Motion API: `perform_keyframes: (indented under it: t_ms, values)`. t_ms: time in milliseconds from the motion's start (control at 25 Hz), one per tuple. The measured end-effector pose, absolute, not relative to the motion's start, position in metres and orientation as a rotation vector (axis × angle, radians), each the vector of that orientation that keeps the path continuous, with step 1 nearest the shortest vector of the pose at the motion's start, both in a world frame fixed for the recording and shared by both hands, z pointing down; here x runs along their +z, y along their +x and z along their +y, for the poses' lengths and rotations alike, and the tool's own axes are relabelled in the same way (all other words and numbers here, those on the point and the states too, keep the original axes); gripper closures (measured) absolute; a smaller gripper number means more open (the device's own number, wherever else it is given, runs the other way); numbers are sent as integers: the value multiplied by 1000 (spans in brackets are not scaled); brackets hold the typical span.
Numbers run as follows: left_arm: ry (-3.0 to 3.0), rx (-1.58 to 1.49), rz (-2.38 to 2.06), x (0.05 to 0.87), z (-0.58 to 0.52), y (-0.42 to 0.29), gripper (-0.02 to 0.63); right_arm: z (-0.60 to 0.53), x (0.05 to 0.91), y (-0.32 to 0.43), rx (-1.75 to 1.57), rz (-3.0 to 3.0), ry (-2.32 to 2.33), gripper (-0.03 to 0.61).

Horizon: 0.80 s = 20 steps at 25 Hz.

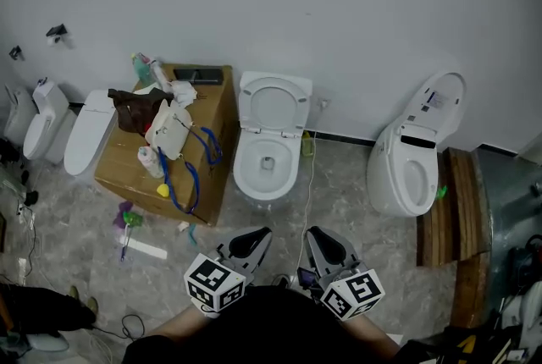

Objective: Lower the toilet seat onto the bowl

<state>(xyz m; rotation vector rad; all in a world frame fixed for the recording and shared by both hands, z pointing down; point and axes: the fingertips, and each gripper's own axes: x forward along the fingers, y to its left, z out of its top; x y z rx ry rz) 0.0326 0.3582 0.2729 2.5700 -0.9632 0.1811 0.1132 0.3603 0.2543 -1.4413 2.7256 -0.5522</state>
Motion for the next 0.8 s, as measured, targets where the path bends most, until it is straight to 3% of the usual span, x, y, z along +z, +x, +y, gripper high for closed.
perform_keyframes:
  t_ms: [320,800]
  values:
    - [2558,215,-989,279,366,73,591,361,265,152,-629,2722,-1415,523]
    - [2523,231,-1007,288,351,78,591,343,275,156,-680,2740,-1378,523]
